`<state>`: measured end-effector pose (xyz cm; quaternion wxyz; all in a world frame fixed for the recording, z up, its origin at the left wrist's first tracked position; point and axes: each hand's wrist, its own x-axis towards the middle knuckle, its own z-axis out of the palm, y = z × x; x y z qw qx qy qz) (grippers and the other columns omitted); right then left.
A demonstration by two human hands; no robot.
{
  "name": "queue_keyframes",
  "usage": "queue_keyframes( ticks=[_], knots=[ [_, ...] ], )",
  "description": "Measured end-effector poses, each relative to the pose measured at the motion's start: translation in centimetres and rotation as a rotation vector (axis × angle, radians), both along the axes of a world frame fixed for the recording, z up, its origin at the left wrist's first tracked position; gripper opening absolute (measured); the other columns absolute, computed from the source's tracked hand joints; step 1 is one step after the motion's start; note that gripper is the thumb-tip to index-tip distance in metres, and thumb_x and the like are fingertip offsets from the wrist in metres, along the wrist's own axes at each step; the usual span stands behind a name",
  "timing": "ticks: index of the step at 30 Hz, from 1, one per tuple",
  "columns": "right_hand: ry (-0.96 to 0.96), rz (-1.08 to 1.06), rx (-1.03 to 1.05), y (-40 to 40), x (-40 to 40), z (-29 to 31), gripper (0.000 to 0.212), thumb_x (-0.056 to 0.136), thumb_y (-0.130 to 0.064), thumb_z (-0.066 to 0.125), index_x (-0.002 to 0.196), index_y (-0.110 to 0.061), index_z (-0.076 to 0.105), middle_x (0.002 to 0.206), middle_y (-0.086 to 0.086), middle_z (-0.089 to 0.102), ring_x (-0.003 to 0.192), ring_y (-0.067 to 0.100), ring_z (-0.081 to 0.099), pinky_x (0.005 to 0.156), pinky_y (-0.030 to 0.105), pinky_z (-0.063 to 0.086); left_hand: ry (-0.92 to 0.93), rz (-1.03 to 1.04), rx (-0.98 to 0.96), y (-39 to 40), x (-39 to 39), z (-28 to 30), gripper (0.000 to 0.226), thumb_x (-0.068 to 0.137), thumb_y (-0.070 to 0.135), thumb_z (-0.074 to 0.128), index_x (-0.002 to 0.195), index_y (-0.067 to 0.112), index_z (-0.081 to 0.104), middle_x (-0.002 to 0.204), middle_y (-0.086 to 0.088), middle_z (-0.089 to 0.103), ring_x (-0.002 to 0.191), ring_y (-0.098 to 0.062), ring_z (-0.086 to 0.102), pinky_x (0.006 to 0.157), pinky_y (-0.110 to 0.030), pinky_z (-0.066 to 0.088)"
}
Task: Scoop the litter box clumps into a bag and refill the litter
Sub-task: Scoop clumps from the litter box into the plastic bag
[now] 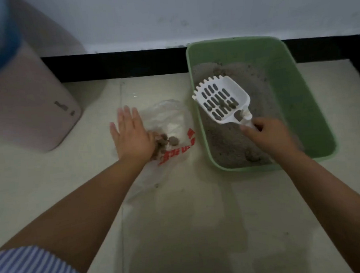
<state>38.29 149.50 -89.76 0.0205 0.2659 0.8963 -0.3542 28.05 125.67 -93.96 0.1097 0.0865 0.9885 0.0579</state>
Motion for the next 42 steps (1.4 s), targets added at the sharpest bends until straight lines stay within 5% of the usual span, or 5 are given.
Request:
queue_keyframes(
  ticks=[4, 7, 11, 27, 42],
  knots=[
    [-0.071, 0.293, 0.252, -3.9, -2.1, -0.6, 0.031, 0.09, -0.007, 0.052, 0.058, -0.008, 0.051, 0.054, 0.005, 0.044, 0.06, 0.024, 0.045, 0.049, 0.028, 0.026, -0.162, 0.322, 0.041, -4.7, -1.3, -0.4, 0.077, 0.091, 0.041, 0.048, 0.147, 0.007, 0.008, 0.151, -0.021, 0.018, 0.14, -0.035, 0.02, 0.111, -0.047, 0.023],
    [0.1, 0.442, 0.592, -6.8, -2.9, -1.1, 0.01, 0.064, 0.009, 0.061, 0.055, 0.003, 0.063, 0.05, 0.019, 0.057, 0.048, 0.031, 0.056, 0.045, 0.025, 0.04, -0.247, 0.332, 0.155, -6.5, -1.7, -0.9, 0.06, 0.092, 0.033, 0.05, 0.139, 0.003, 0.03, 0.135, -0.022, 0.044, 0.124, -0.037, 0.043, 0.098, -0.041, 0.039],
    [0.135, 0.571, 0.82, -9.1, -4.2, -0.6, 0.026, 0.051, -0.011, 0.032, 0.034, -0.009, 0.051, 0.032, 0.007, 0.048, 0.031, 0.02, 0.048, 0.038, 0.014, 0.036, -0.211, 0.343, 0.269, -7.0, -1.8, -1.0, 0.052, 0.093, 0.023, 0.046, 0.141, 0.007, 0.032, 0.131, -0.02, 0.051, 0.12, -0.035, 0.048, 0.095, -0.037, 0.041],
    [0.296, 0.584, 0.863, -6.2, -2.7, -1.7, 0.029, 0.065, -0.012, 0.039, 0.054, -0.013, 0.067, 0.047, 0.003, 0.064, 0.039, 0.019, 0.055, 0.048, 0.016, 0.038, -0.111, 0.291, 0.29, -4.9, -1.2, -0.8, 0.03, 0.093, 0.008, 0.036, 0.115, -0.002, 0.054, 0.114, -0.022, 0.059, 0.104, -0.037, 0.054, 0.072, -0.029, 0.035],
    [0.524, 0.643, 1.056, -6.0, -2.3, -3.9, 0.022, 0.068, -0.017, 0.05, 0.053, -0.014, 0.065, 0.053, 0.0, 0.064, 0.046, 0.019, 0.056, 0.052, 0.023, 0.03, -0.118, 0.283, 0.282, -5.1, -0.7, -0.4, 0.027, 0.093, 0.009, 0.039, 0.106, -0.006, 0.057, 0.111, -0.025, 0.059, 0.105, -0.038, 0.054, 0.08, -0.034, 0.043]
  ],
)
